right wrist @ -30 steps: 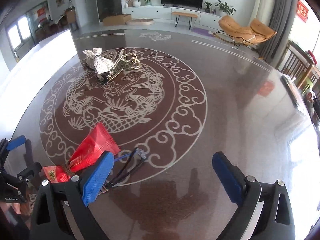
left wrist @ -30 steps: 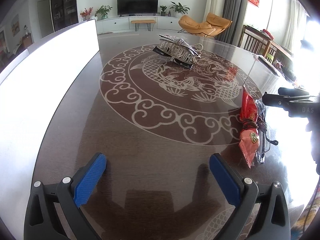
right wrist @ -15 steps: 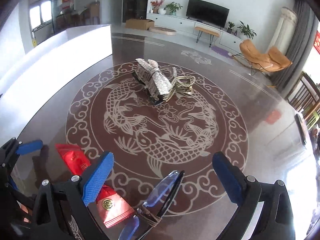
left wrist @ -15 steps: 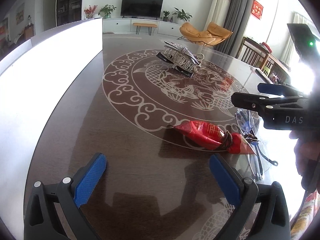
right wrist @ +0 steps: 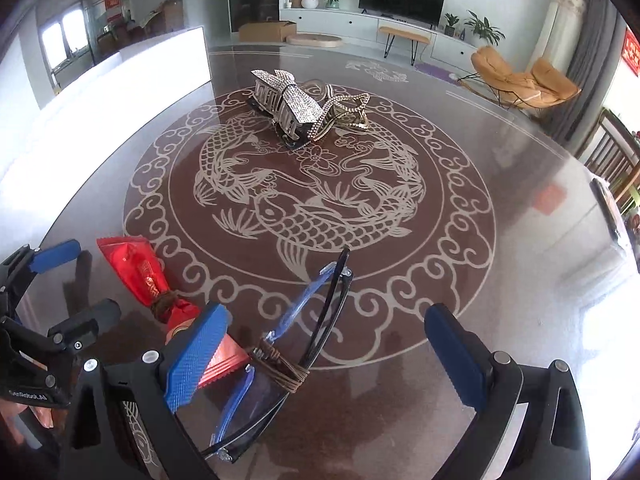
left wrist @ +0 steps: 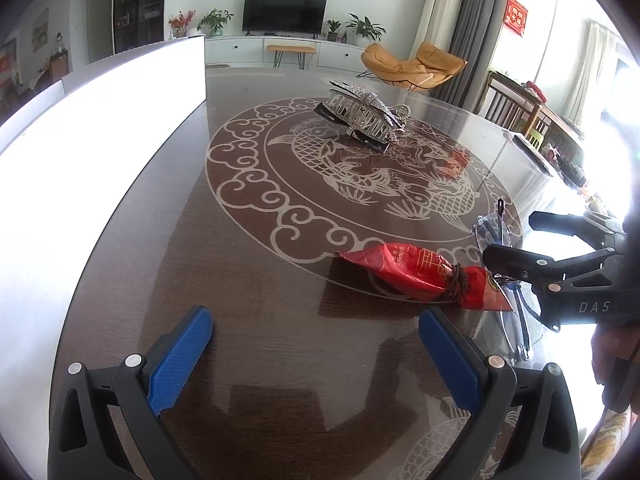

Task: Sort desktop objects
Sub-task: 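Grasp the blue glasses with the right tool while the left tool grasps the red candy packet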

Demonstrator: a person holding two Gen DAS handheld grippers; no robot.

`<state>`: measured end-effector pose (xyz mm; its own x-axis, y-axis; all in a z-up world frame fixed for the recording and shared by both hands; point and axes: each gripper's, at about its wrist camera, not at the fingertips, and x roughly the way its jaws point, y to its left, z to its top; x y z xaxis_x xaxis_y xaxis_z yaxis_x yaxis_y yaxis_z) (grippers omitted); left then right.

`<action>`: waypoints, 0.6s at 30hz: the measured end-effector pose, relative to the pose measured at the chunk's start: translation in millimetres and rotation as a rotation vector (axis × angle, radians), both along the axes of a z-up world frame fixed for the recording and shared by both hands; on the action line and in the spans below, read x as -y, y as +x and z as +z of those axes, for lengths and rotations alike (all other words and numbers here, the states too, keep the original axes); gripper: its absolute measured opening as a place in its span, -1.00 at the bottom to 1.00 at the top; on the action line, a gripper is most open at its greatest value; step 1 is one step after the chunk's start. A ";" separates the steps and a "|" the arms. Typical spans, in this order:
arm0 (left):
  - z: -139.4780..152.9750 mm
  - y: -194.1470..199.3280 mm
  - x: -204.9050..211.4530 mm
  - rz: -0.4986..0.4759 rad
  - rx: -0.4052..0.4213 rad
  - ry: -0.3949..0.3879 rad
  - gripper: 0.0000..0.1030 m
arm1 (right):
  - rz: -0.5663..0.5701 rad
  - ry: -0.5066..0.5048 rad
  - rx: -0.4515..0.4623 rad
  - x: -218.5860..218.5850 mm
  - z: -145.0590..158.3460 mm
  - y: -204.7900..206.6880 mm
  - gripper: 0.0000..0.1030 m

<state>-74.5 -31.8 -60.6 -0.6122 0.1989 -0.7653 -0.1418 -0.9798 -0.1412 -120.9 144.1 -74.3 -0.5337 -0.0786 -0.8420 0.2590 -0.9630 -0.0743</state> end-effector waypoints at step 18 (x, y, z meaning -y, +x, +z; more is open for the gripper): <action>6.5 3.9 54.5 0.162 -0.013 0.265 1.00 | -0.011 -0.124 0.077 -2.5 -5.6 9.1 0.93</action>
<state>-70.7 -86.2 -54.1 -0.6618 0.2891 -0.6916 0.0101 -0.9191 -0.3939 -111.8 146.6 -79.9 -0.4691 -0.1794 -0.8647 0.2492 -0.9663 0.0653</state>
